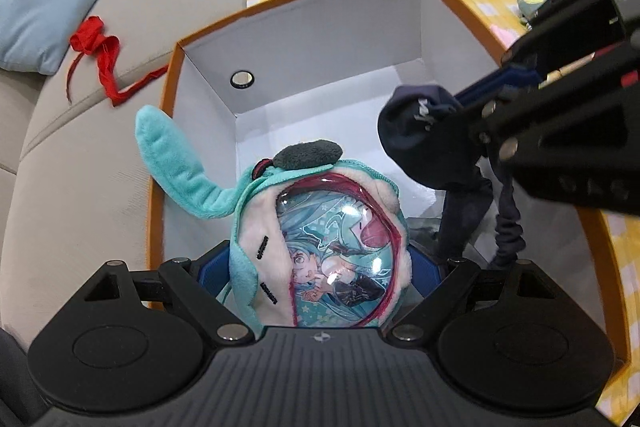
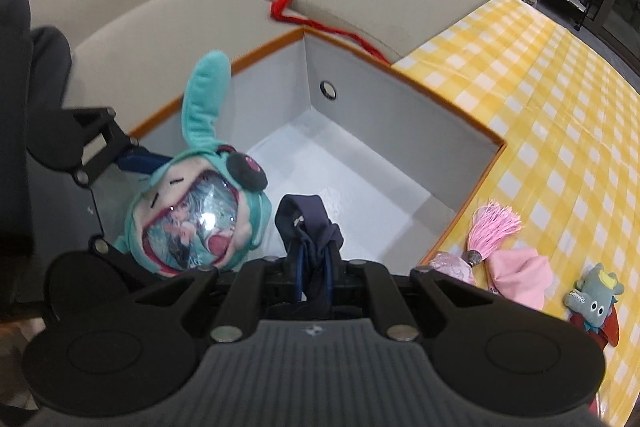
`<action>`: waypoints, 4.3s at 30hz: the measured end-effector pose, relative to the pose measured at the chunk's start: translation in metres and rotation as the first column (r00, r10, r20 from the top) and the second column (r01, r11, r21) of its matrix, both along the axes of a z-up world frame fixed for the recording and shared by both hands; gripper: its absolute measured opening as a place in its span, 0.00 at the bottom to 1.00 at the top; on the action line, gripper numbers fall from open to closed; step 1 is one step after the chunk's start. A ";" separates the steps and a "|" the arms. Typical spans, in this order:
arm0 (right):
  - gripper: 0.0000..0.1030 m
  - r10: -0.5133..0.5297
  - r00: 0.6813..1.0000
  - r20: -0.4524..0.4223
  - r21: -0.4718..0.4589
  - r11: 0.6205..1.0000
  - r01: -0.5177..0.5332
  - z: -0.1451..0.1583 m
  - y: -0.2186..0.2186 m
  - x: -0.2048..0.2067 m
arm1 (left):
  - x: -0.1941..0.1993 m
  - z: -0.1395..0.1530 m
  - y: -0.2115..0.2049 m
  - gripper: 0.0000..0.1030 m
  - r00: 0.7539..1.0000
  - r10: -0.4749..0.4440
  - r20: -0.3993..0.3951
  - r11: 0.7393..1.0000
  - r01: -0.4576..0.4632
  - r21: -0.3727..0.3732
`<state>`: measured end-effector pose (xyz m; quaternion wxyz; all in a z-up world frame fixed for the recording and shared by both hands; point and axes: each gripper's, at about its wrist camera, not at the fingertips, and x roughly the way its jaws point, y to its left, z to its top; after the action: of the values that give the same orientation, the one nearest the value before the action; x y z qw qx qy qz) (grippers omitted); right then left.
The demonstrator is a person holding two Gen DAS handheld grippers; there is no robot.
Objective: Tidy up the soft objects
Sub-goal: 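Lower both items into the orange box and open both tools, then move both tools back over the table toward the pink cloth and plastic bag, then grasp the pink cloth with the left tool while the right tool grasps the clear biohazard bag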
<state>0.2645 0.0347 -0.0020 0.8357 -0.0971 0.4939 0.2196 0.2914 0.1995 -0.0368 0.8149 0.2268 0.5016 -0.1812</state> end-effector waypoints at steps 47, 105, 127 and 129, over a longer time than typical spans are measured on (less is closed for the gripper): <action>0.36 0.043 0.975 0.219 -0.090 0.996 -0.024 0.065 -0.039 -0.025 | 0.002 0.056 -0.020 1.00 0.996 0.060 0.071 0.998 -0.060 -0.001; 0.64 -0.386 0.922 0.010 -0.008 0.922 0.386 -0.096 -0.383 -0.071 | 0.102 -0.039 -0.281 0.97 0.959 -0.257 -0.119 0.965 0.262 0.021; 0.50 -0.344 0.939 0.005 -0.039 0.938 0.344 -0.114 -0.388 -0.049 | 0.121 -0.064 -0.274 0.52 0.960 -0.185 -0.212 0.983 0.178 -0.052; 0.34 -0.350 0.937 0.011 -0.034 0.936 0.351 -0.113 -0.390 -0.049 | 0.123 -0.062 -0.272 0.41 0.960 -0.177 -0.218 0.984 0.169 -0.056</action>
<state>0.2155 -0.3553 -0.1145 0.8607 -0.0226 0.5052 0.0584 0.4146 -0.0727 -0.0990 0.7389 0.2332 0.5643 -0.2850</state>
